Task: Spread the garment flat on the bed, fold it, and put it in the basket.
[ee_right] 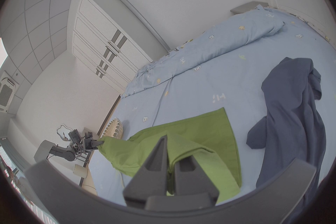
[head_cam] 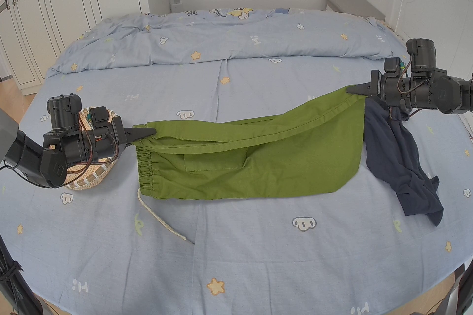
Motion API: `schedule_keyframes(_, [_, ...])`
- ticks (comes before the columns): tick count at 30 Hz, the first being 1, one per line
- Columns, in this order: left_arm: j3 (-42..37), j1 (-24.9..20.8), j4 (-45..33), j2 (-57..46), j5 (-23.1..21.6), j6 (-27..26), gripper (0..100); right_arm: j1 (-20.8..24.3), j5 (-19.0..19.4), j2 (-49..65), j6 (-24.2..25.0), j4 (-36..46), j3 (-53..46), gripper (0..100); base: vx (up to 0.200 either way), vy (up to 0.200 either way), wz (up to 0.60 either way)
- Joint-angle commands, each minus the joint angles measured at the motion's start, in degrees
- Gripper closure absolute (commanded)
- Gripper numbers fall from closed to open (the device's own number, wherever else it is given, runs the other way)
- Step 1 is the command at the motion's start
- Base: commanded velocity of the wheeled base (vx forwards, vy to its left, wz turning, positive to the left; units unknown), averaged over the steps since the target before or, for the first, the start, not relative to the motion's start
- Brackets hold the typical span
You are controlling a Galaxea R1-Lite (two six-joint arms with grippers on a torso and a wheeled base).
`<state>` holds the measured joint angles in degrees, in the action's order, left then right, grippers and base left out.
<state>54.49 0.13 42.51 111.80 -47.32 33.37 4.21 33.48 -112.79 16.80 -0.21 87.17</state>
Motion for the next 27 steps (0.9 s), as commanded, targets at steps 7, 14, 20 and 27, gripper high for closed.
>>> schedule_keyframes(7, [4.04,0.04,0.03,5.09,0.04,0.03,100,-0.60,-0.16,-7.71,0.52,-0.06,7.83,100,0.000,0.000,0.00])
schedule_keyframes(14, [6.50,0.04,0.03,7.56,0.92,0.03,100,-0.51,-2.80,-11.75,0.60,0.21,12.58,100,0.000,0.000,0.00])
schedule_keyframes(20, [7.56,0.48,0.03,8.70,0.92,0.03,100,-0.16,-2.98,-14.57,3.50,0.65,17.68,100,0.000,0.000,0.00])
schedule_keyframes(27, [7.65,0.83,0.03,9.66,1.01,0.03,100,0.28,-3.15,-17.47,3.77,2.93,22.51,100,0.000,0.000,0.00])
